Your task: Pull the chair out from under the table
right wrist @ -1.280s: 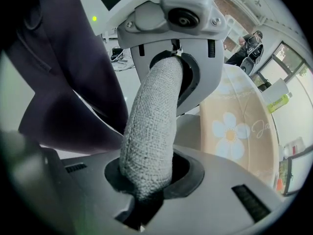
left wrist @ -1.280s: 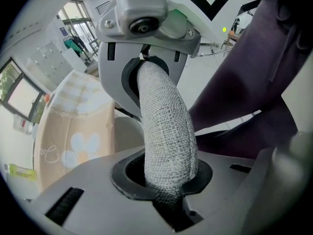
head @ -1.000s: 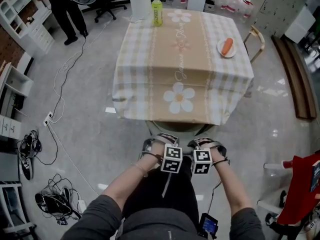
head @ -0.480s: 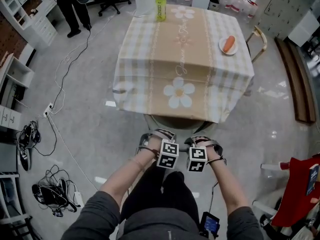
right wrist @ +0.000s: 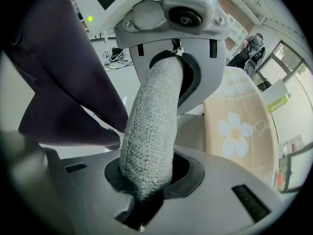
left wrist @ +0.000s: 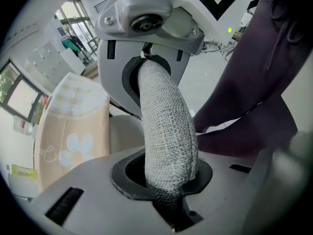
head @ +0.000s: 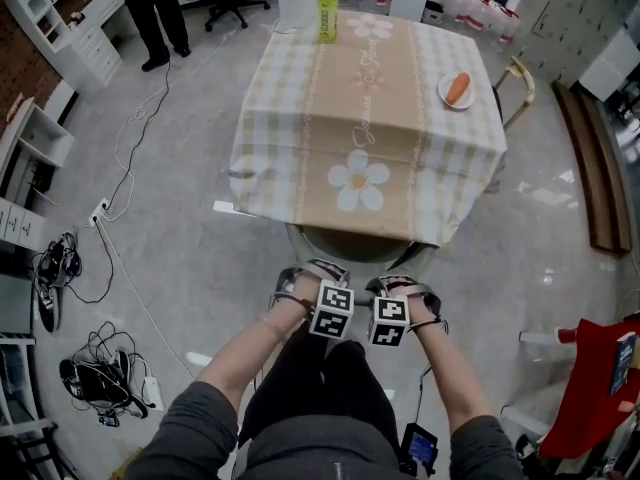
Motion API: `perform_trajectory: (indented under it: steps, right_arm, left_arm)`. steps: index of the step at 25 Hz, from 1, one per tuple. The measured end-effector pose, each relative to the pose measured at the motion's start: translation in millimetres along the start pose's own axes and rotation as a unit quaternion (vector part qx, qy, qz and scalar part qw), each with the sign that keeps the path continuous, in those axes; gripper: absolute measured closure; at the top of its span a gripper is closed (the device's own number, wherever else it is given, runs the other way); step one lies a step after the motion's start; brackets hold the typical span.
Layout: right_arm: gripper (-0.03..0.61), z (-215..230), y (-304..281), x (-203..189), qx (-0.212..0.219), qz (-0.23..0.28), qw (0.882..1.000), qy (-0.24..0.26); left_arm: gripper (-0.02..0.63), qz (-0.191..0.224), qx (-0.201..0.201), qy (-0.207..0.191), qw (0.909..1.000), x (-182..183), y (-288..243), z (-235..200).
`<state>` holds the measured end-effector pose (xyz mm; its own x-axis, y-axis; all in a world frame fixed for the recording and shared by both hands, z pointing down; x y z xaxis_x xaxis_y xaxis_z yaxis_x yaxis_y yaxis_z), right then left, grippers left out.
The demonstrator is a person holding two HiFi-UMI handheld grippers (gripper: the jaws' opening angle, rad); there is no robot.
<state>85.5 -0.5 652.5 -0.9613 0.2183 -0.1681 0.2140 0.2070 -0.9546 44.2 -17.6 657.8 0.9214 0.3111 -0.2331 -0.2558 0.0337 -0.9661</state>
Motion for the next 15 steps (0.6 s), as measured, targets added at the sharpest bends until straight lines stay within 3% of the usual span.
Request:
perform_trajectory:
  steps: [15]
  right_arm:
    - [0.508, -19.8, 4.9, 11.2, 0.003, 0.002, 1.000, 0.002]
  left_arm:
    - [0.525, 0.000, 0.003, -0.002, 1.0000, 1.8, 3.4, 22.4]
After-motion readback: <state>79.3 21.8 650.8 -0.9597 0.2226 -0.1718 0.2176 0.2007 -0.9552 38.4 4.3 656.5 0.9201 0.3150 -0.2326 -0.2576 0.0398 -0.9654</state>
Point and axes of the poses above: the fingertips, and each gripper's own axes: y backward along the fingers, z to its right, x out of its top, the point moved 3 cm from there along y, backward along the fingers, and after that the axes turned 14 degrees about y, right-handed, at the moved point
